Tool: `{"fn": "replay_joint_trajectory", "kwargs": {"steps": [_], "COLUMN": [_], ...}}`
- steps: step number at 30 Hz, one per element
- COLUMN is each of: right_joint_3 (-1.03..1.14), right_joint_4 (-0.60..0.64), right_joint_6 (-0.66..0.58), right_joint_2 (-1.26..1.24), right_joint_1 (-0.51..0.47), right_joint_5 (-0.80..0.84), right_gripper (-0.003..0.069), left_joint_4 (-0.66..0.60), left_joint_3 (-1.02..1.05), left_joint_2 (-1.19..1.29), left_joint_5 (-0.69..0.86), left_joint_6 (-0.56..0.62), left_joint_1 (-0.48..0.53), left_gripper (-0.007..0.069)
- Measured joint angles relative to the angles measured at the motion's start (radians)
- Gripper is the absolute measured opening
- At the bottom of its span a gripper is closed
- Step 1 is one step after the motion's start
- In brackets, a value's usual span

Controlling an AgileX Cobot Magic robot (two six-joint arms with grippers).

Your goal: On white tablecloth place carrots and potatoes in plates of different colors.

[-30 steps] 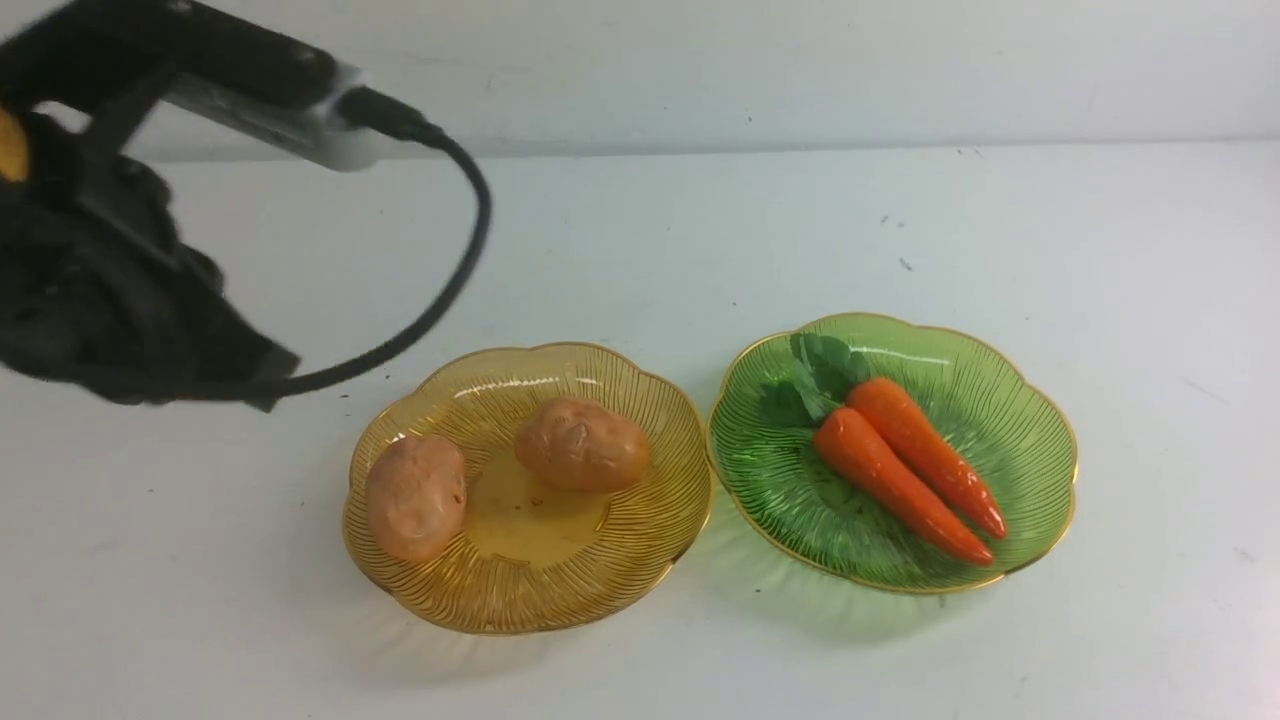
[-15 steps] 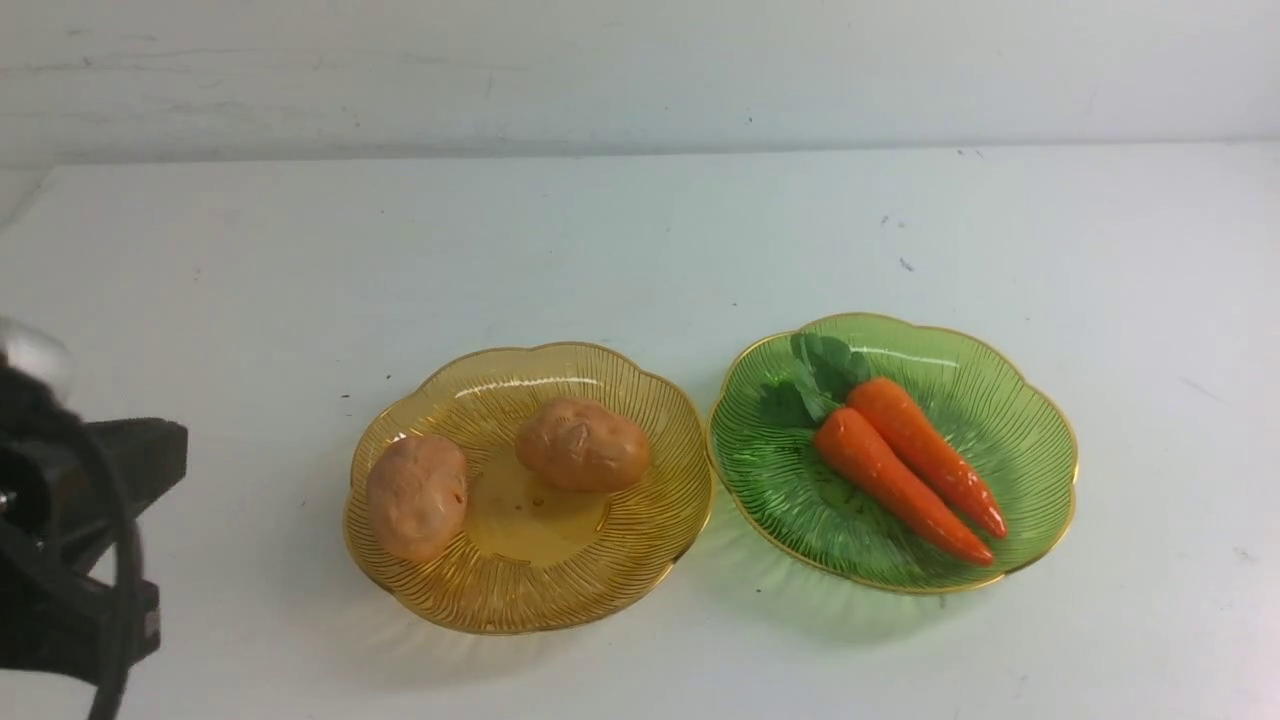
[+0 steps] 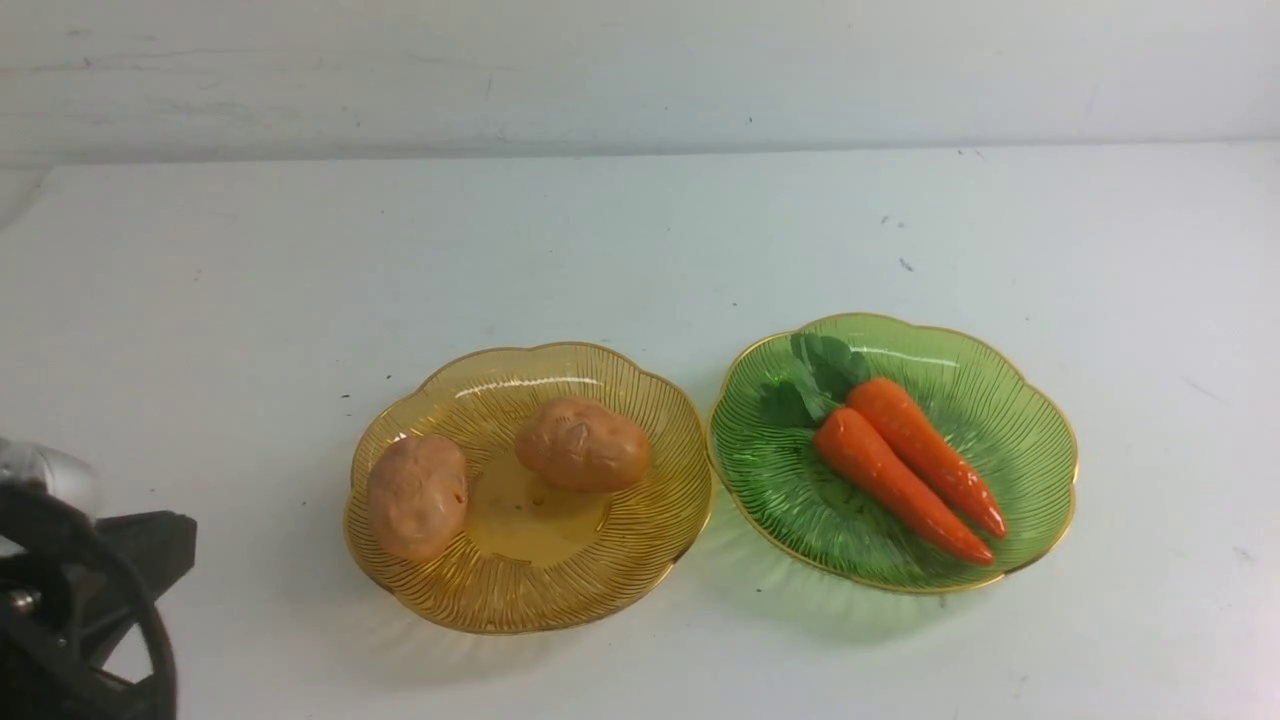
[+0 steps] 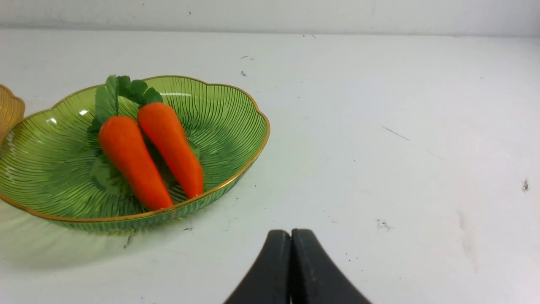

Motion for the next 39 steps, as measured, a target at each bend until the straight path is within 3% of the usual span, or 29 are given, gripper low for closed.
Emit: {"fn": "replay_joint_trajectory", "kwargs": {"steps": [39], "right_joint_3": [0.0], "right_joint_4": [0.0], "right_joint_6": [0.0], "right_joint_2": [0.0], "right_joint_1": [0.0], "right_joint_5": [0.0], "right_gripper": [-0.0015], "left_joint_4": [-0.029], "left_joint_3": [0.053], "left_joint_2": [-0.003], "left_joint_5": [-0.008], "left_joint_6": [0.027], "left_joint_1": [-0.004], "left_gripper": [-0.0003]}}
